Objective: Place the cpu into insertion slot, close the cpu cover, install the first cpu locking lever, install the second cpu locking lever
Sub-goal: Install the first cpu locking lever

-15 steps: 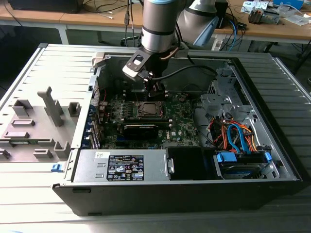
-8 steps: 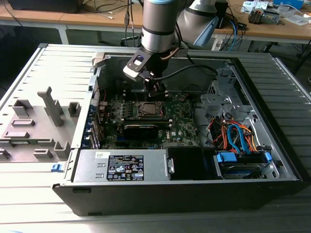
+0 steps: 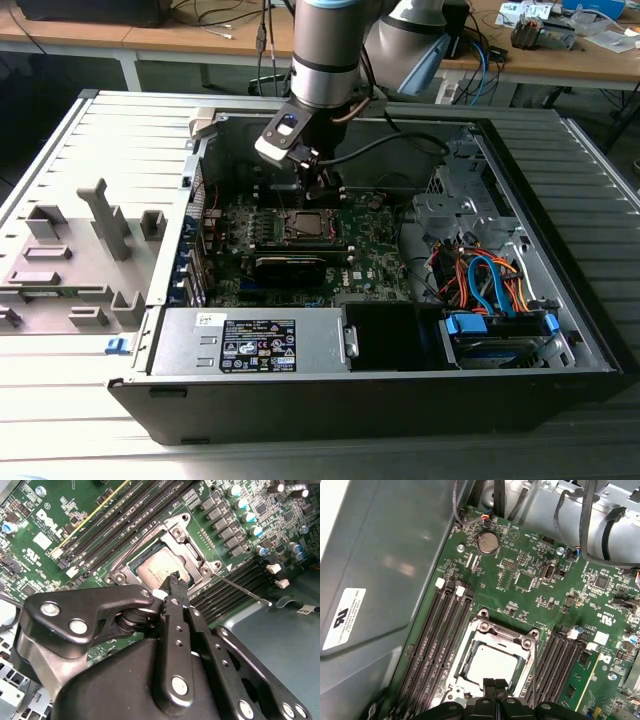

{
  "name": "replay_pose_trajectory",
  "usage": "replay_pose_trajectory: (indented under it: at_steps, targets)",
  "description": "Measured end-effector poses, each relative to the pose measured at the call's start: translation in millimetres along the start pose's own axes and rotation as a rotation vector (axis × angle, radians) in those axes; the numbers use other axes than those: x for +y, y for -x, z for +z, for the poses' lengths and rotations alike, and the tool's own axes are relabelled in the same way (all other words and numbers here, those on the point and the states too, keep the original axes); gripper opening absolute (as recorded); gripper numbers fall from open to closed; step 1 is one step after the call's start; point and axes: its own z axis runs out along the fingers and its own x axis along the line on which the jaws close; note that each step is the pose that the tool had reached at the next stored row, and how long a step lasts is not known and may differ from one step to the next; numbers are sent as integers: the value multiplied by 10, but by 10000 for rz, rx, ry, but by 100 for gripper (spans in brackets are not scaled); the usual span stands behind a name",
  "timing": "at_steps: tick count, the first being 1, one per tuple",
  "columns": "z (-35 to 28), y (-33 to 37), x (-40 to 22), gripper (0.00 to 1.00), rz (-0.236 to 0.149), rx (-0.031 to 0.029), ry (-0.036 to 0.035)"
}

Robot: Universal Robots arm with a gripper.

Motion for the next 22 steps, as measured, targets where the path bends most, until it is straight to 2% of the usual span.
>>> replay_pose_trajectory:
  at_steps: [22]
  targets:
    - [0, 0, 0, 11, -777, -44, 15]
